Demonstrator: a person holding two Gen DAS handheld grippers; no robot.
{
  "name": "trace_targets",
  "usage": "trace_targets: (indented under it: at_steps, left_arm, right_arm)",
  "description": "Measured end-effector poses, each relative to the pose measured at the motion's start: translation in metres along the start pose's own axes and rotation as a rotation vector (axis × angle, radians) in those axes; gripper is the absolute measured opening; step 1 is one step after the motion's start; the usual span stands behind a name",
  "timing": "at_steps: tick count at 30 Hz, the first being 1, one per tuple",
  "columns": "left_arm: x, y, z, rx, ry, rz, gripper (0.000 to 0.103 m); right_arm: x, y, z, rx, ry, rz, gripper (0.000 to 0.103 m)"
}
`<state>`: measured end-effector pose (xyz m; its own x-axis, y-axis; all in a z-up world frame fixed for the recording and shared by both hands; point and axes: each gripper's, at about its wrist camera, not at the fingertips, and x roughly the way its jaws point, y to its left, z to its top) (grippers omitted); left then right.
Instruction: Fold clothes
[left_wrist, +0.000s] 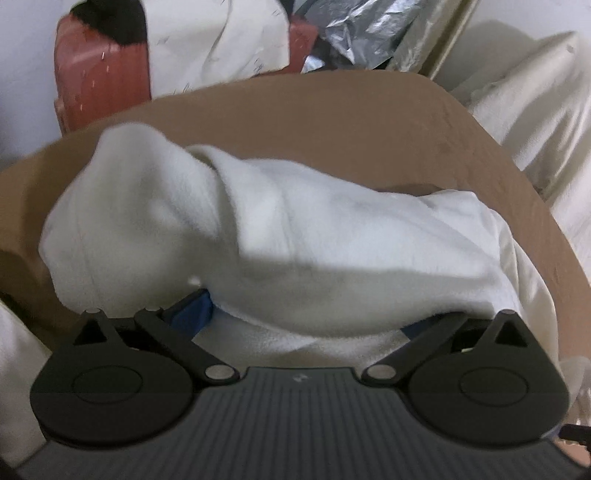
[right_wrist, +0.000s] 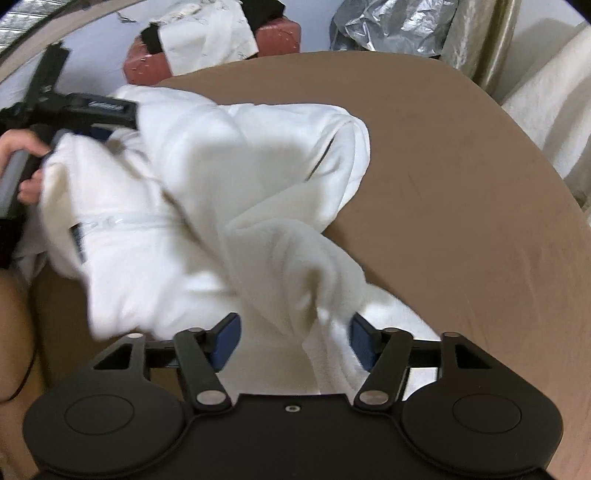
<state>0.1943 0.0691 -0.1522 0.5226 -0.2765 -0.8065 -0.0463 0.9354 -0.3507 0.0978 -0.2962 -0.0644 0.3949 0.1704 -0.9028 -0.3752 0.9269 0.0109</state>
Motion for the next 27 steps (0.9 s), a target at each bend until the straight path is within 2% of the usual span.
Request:
trace_targets:
  at_steps: [1,4,7,8,10,12,13,14,16,18,20,24,27]
  left_arm:
    - [0.002,0.003,0.001,-0.014,0.006,-0.009,0.103]
    - [0.006,0.007,0.004,-0.029,0.013,-0.022,0.103]
    - [0.015,0.009,0.003,-0.038,-0.012,-0.044,0.101]
    - [0.017,0.01,0.003,-0.055,-0.029,-0.068,0.097]
    - [0.016,0.009,0.004,-0.084,-0.061,-0.102,0.069]
    - [0.012,0.007,0.003,-0.103,-0.074,-0.147,0.056]
    - [0.01,0.007,0.001,-0.123,-0.072,-0.185,0.051]
    - [0.009,0.008,-0.002,-0.155,-0.06,-0.236,0.048]
    - [0.008,0.01,-0.01,-0.232,-0.021,-0.377,0.039]
    - [0.01,0.008,-0.022,-0.286,0.021,-0.473,0.035]
    - [0.009,-0.003,-0.037,-0.318,0.053,-0.535,0.034]
    - [0.002,-0.029,-0.062,-0.325,0.075,-0.635,0.034]
    - [-0.006,-0.045,-0.071,-0.254,0.059,-0.676,0.034]
  right_arm:
    - [0.007,-0.001,0.005,0.012,-0.004,0.0,0.081]
    - [0.024,-0.003,0.018,0.041,-0.021,0.005,0.086]
    - [0.046,-0.003,0.029,0.052,-0.039,-0.006,0.092]
    - [0.053,-0.004,0.03,0.059,-0.038,-0.01,0.092]
    - [0.067,-0.007,0.032,0.085,-0.038,0.001,0.092]
    - [0.081,-0.01,0.034,0.124,-0.04,0.031,0.091]
    - [0.089,-0.011,0.035,0.144,-0.04,0.045,0.089]
    - [0.088,-0.015,0.035,0.201,-0.061,0.097,0.085]
    - [0.079,-0.023,0.03,0.341,-0.133,0.193,0.065]
    - [0.07,-0.027,0.023,0.463,-0.177,0.279,0.051]
    - [0.059,-0.02,0.014,0.474,-0.189,0.316,0.041]
    - [0.037,0.006,-0.01,0.473,-0.211,0.302,0.025]
    - [0.013,0.026,-0.031,0.487,-0.242,0.215,0.021]
